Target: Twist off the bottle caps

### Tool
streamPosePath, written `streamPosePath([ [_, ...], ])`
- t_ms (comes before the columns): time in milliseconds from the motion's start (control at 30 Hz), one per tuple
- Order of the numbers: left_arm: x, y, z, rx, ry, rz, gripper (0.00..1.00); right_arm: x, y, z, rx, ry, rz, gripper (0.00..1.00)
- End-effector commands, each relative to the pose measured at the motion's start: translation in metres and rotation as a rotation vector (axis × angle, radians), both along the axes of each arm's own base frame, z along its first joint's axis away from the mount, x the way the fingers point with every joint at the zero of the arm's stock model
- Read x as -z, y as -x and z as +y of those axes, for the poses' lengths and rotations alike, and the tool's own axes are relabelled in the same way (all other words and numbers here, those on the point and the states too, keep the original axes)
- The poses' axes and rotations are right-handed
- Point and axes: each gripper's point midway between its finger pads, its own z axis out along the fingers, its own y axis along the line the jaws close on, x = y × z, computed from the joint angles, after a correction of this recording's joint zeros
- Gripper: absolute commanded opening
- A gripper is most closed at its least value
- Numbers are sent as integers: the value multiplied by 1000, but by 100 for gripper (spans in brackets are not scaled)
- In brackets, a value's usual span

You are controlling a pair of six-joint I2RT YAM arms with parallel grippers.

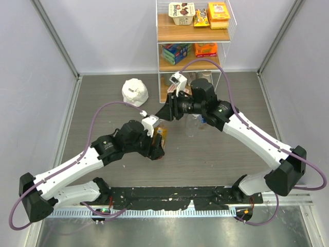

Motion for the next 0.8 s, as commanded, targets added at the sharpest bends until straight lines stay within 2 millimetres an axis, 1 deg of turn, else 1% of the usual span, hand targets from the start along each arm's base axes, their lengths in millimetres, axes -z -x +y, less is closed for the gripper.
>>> streamPosePath([
  [0,-24,2,-12,40,113,-36,0,-38,38,1,-166,-103,-82,2],
  [133,-42,16,-24,133,207,-45,0,-49,53,0,-240,-141,-106,2],
  [400,-69,39,-37,288,330,-55,0,-72,80,-7,-395,-229,-149,2],
  [567,-81,58,-45,404,405,-41,0,-85,94,-13,-465,-280,-180,2],
  [767,-85,67,-46,457,436,-39,0,-89,103,-18,-517,-308,-197,1],
])
